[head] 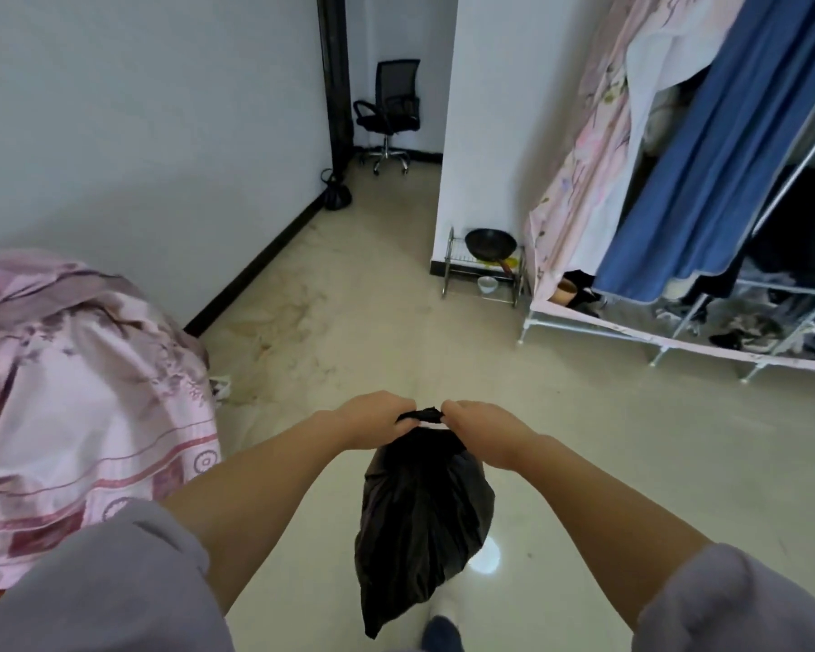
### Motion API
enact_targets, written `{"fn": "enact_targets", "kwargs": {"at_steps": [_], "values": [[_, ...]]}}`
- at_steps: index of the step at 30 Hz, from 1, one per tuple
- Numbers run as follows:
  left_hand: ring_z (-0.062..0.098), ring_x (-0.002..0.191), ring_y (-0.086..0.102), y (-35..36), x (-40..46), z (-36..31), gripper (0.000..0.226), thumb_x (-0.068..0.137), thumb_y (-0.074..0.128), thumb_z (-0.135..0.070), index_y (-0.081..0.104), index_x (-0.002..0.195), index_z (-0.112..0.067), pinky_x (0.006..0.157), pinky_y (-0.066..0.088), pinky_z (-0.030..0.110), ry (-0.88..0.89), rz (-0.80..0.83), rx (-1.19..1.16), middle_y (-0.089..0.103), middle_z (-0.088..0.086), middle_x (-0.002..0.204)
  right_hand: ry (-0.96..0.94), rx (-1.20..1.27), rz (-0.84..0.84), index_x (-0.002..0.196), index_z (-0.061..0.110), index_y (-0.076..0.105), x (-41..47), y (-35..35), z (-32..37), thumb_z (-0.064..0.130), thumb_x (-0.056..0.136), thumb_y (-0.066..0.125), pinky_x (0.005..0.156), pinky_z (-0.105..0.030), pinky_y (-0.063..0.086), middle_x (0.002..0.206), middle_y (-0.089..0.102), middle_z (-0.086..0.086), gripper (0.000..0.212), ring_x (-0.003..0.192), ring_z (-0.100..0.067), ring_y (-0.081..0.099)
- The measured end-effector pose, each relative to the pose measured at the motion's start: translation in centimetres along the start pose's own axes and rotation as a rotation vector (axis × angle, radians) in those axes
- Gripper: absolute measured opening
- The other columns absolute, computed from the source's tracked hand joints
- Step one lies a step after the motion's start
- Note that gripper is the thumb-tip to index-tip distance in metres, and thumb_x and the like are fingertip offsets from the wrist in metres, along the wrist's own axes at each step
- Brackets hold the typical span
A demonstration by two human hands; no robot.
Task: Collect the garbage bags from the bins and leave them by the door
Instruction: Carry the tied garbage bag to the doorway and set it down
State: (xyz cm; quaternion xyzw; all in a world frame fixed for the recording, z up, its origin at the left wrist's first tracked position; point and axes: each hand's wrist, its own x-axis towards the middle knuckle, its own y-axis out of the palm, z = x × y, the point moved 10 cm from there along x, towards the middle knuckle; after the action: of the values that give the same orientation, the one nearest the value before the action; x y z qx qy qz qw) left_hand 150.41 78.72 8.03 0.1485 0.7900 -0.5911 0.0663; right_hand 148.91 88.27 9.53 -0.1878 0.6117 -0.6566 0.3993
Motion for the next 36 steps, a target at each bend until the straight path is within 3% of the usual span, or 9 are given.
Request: {"fn": "enact_targets", "kwargs": {"at_steps": [7,11,25,36], "values": [[0.028,0.084,0.053,-8.7,13.5,5.9,0.026,0.099,0.039,-0.031,0.054,0.095,-0.011,0.068,0.036,0.033,-0.073,-0.105,-0.058,0.062,0.012,0.097,-0.092,-0.059,0.02,0.104,0.007,0.047,15.0,-7.9,-8.5,0.026,0.103,0.03,0.07,-0.035,0.033,0.104,0.058,-0.015,0.025,0.094,-0.033,0.056],[0.029,0.087,0.054,-11.8,19.9,11.6,0.023,0.099,0.038,-0.031,0.051,0.089,-0.014,0.067,0.035,0.033,-0.12,-0.088,-0.064,0.062,0.012,0.097,-0.144,-0.053,0.046,0.105,0.009,0.047,24.0,-9.8,-10.7,0.029,0.103,0.027,0.075,-0.037,0.037,0.106,0.059,-0.015,0.028,0.098,-0.033,0.056],[0.025,0.082,0.052,-28.3,44.6,32.0,0.027,0.099,0.038,-0.03,0.055,0.094,-0.01,0.074,0.044,0.038,-0.061,-0.078,-0.017,0.062,0.012,0.097,-0.124,-0.065,-0.038,0.108,0.007,0.045,56.4,-21.5,-19.1,0.024,0.102,0.034,0.068,-0.032,0.028,0.106,0.056,-0.016,0.022,0.095,-0.034,0.056],[0.024,0.082,0.053,-36.3,62.1,48.4,0.022,0.099,0.037,-0.032,0.045,0.084,-0.019,0.072,0.041,0.036,-0.124,-0.039,-0.017,0.058,0.006,0.089,-0.191,-0.05,0.028,0.105,0.006,0.045,81.0,-26.5,-24.5,0.026,0.102,0.032,0.07,-0.034,0.033,0.104,0.056,-0.016,0.024,0.093,-0.032,0.056]]}}
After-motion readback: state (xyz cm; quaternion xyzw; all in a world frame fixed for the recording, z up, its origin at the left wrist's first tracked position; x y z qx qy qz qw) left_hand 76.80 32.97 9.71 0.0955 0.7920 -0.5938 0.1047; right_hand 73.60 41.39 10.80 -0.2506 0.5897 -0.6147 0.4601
